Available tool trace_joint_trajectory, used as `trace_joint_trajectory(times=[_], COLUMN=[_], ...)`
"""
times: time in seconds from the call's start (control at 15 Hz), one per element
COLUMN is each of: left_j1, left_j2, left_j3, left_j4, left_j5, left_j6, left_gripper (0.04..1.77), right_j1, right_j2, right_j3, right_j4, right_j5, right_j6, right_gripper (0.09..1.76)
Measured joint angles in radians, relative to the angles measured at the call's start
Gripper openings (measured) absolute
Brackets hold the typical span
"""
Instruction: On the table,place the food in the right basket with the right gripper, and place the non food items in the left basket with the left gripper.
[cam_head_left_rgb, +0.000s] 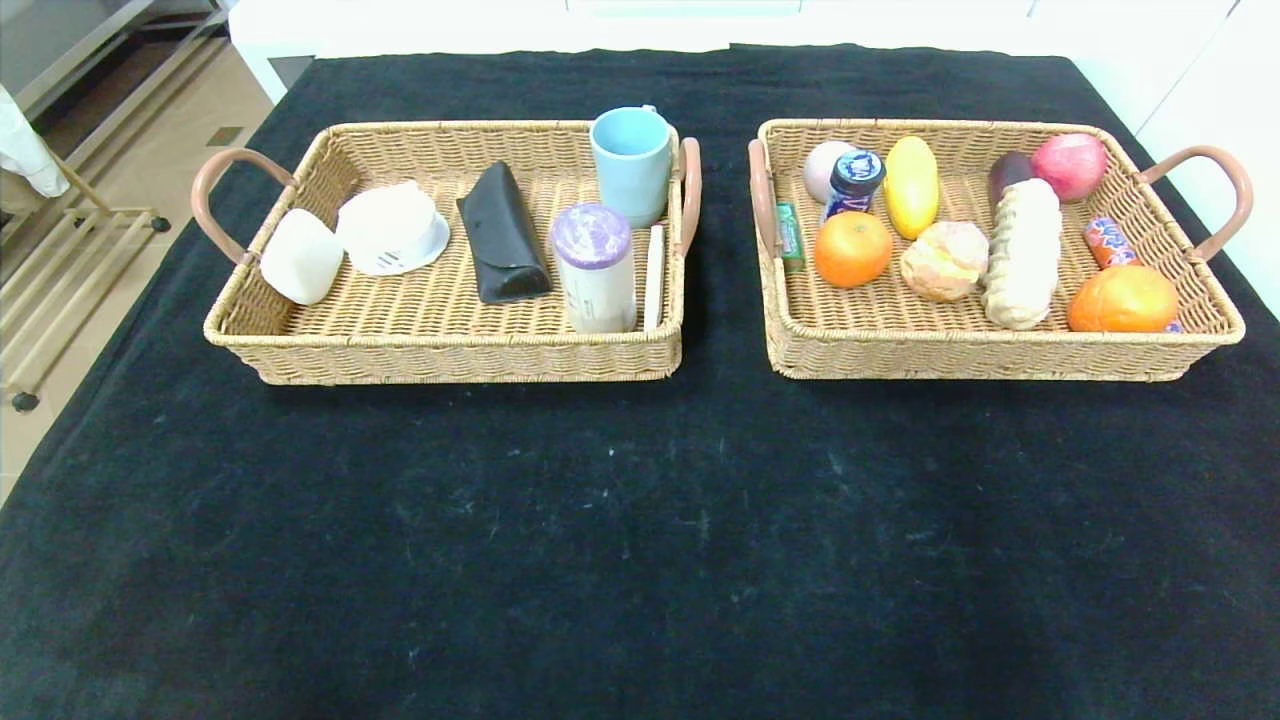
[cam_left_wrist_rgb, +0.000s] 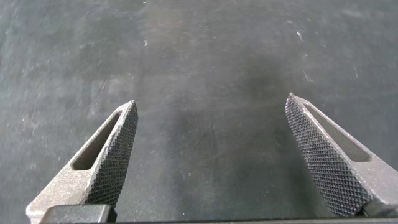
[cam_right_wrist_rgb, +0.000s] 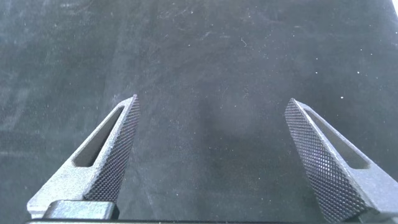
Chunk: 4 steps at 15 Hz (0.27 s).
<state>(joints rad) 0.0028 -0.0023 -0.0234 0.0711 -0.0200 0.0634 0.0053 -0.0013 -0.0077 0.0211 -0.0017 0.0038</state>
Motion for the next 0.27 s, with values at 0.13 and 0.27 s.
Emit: trace_joint_trajectory(times=[0.13,0.27], left_j1=[0.0,0.0], left_j2=[0.0,0.0], left_j3=[0.0,0.0], left_j4=[0.0,-0.002], left_j5=[0.014,0.022], left_j6=[-0.036,-0.063], left_gripper=[1.72,1.72], right_j1=[0.0,0.0], right_j2=[0.0,0.0], right_j3=[0.001,0.003], right_j4=[-0.003,-0.005], right_j5=[-0.002,-0.001], right_j6=[0.004,0.003], right_gripper=[1.7,1.7])
